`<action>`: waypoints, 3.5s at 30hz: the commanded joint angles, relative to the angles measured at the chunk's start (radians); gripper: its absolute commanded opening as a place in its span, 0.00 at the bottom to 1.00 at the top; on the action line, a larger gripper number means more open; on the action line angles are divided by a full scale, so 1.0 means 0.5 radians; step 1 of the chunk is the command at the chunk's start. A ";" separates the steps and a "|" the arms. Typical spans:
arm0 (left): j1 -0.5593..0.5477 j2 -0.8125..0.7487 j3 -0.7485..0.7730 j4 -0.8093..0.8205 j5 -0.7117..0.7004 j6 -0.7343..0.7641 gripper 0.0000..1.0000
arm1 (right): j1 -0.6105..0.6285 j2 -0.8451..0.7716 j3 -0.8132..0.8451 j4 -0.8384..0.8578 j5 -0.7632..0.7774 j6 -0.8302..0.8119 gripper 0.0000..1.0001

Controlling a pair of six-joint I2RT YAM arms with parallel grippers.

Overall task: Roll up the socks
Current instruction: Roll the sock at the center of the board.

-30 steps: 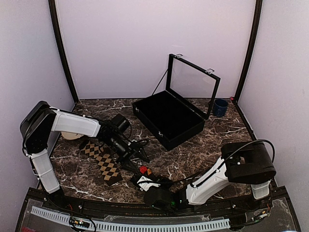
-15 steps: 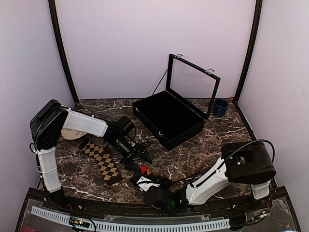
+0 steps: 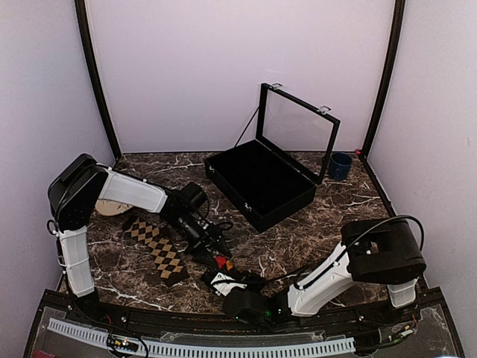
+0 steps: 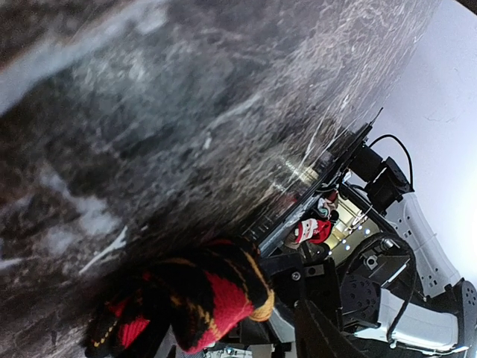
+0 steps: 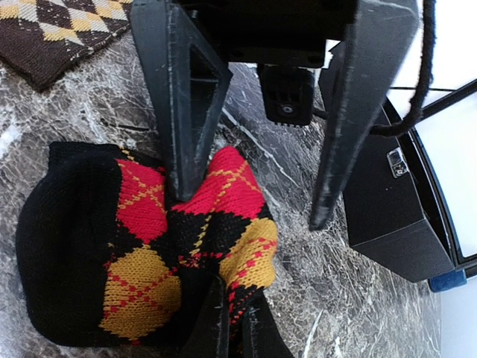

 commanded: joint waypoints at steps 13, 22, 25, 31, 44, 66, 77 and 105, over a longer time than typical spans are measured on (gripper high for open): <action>-0.010 0.071 -0.088 -0.036 -0.076 0.062 0.33 | 0.018 -0.051 -0.030 0.156 -0.027 -0.041 0.00; -0.012 0.094 -0.064 0.000 -0.078 0.052 0.00 | 0.015 -0.061 -0.037 0.157 -0.039 -0.031 0.00; -0.012 0.088 -0.066 -0.013 -0.110 0.087 0.00 | 0.012 -0.088 -0.034 0.092 -0.063 0.043 0.00; -0.012 0.088 -0.124 0.030 -0.183 0.164 0.00 | -0.017 -0.146 -0.021 -0.085 -0.128 0.222 0.00; -0.012 0.057 -0.160 -0.038 -0.404 0.294 0.00 | -0.088 -0.254 -0.016 -0.313 -0.328 0.521 0.12; -0.005 -0.064 -0.398 0.697 -0.486 0.274 0.00 | -0.153 -0.638 -0.175 -0.665 -0.586 0.915 0.35; 0.005 -0.060 -0.516 0.997 -0.505 0.277 0.00 | -0.193 -0.867 -0.299 -0.696 -0.768 1.179 0.42; -0.034 -0.210 -0.742 1.282 -0.936 0.678 0.00 | -0.863 -0.521 -0.285 0.041 -1.975 1.861 0.45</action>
